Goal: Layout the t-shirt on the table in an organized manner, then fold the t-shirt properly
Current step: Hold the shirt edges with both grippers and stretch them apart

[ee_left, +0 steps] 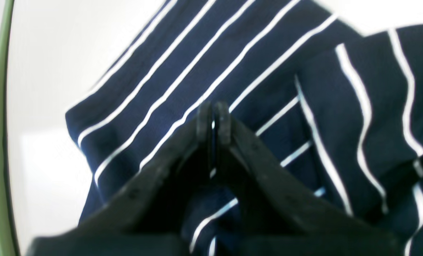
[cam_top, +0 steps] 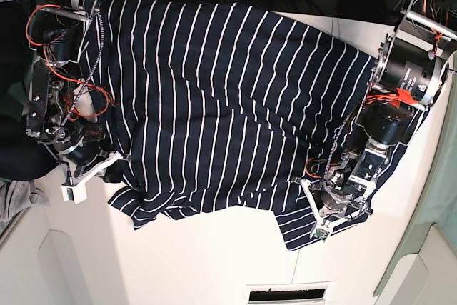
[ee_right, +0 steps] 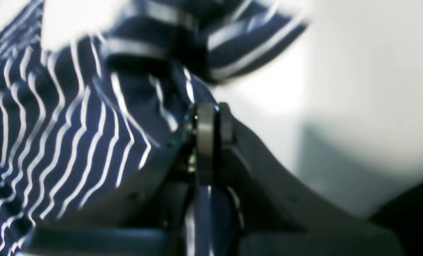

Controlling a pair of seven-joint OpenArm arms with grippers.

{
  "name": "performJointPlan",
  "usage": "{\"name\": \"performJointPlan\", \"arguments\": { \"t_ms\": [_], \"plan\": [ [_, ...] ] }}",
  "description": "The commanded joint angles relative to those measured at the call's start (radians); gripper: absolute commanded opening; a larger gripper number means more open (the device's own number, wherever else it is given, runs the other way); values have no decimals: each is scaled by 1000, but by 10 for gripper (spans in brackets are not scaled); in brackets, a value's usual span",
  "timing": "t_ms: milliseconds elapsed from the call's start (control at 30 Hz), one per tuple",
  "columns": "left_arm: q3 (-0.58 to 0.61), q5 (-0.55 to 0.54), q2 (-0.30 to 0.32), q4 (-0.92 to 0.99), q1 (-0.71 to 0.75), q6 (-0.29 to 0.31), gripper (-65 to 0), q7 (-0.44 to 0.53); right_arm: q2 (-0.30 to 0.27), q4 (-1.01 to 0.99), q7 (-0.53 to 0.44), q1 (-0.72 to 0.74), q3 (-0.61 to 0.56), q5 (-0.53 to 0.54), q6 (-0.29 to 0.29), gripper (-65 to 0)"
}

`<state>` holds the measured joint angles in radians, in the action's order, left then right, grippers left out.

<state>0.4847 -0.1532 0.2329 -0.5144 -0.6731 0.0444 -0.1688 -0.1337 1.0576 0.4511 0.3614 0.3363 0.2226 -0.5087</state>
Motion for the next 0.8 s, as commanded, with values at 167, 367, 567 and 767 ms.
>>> {"name": "performJointPlan", "arguments": {
  "t_ms": [167, 367, 567, 767],
  "plan": [
    [-3, 1, 0, 42, -36, 48, -624, 90, -21, 251, 118, -64, 43, 142, -13, -650],
    [-3, 19, -2, 60, -39, 46, -650, 47, -21, 372, 122, -177, 64, 220, -23, -650],
    [-3, 90, 29, 60, -56, -27, -650, -66, -21, 443, 125, -248, 99, 224, -38, -650],
    [-3, 87, 79, 60, -90, -59, -650, -89, -21, 467, 127, -291, 176, 251, -39, -650]
  ]
}}
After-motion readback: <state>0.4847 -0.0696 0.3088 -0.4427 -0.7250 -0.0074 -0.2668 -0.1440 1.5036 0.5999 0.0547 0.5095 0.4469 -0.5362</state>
